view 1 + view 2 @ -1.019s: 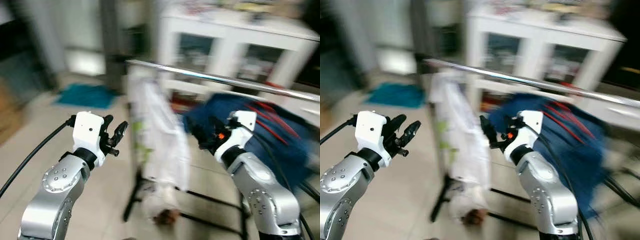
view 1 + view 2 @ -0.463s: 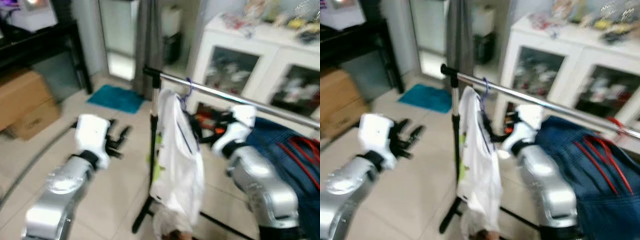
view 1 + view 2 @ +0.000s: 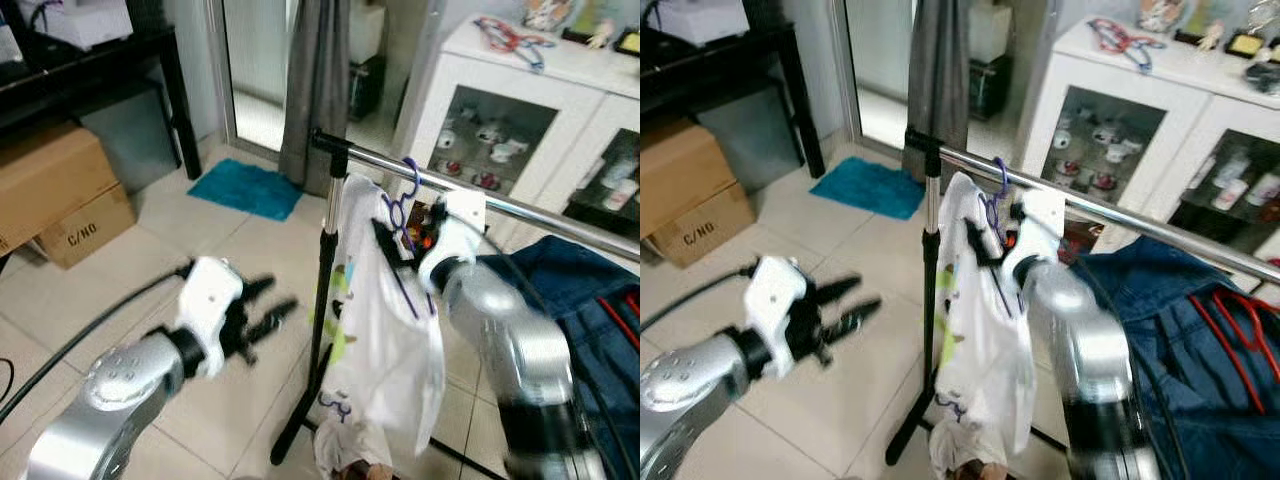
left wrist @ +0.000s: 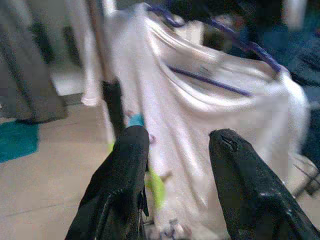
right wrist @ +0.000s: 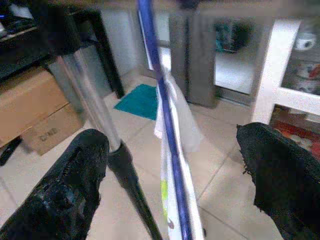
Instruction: Hang hanger
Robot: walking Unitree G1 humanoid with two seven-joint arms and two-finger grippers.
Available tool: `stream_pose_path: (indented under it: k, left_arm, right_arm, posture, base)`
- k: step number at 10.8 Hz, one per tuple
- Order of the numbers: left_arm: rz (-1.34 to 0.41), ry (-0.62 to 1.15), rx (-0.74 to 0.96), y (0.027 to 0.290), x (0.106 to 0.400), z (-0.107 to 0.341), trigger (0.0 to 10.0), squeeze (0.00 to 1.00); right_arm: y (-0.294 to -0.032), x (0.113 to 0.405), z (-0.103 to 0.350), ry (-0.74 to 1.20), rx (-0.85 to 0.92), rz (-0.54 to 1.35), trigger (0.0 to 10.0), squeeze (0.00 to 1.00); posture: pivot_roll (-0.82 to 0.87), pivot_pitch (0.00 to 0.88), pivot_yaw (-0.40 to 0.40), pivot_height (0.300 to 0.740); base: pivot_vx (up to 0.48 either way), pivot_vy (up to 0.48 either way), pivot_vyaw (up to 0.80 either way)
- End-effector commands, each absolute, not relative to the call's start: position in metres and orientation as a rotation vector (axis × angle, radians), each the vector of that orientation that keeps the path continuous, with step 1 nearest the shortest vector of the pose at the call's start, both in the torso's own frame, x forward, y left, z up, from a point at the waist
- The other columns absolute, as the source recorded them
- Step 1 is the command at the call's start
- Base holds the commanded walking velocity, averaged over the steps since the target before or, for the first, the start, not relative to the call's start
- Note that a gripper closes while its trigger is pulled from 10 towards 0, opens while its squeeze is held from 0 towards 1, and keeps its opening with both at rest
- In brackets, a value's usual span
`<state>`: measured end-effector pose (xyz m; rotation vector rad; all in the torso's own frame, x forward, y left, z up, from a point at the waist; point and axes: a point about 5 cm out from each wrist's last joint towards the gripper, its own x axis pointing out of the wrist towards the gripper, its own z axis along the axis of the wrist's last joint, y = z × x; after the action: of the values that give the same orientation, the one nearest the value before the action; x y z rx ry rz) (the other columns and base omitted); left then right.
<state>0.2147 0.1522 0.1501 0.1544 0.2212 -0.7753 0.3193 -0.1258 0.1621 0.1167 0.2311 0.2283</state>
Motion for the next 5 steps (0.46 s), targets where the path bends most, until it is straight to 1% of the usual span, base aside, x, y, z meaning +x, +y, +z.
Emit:
stream_pose_path:
  k: [1, 4, 5]
  left_arm:
    - [-0.827, 0.227, 0.154, 0.15, 0.211, 0.152, 10.0, 0.0]
    - [-0.887, 0.235, 0.137, 0.146, 0.207, 0.151, 10.0, 0.0]
    - [-0.91, 0.239, 0.134, 0.145, 0.206, 0.151, 10.0, 0.0]
  right_arm:
    - [-0.13, 0.327, 0.167, 0.251, 0.118, 0.193, 10.0, 0.0]
    - [-0.129, 0.343, 0.161, 0.294, 0.13, 0.18, 10.0, 0.0]
    - [-0.133, 0.351, 0.156, 0.315, 0.122, 0.138, 10.0, 0.0]
  posture:
    - [0.14, 0.0, -0.061, 0.74]
    - [0.14, 0.0, -0.069, 0.74]
    - [0.14, 0.0, -0.07, 0.74]
  base:
    - [0.0, 0.0, 0.0]
    - [0.0, 0.0, 0.0]
    - [0.0, 0.0, 0.0]
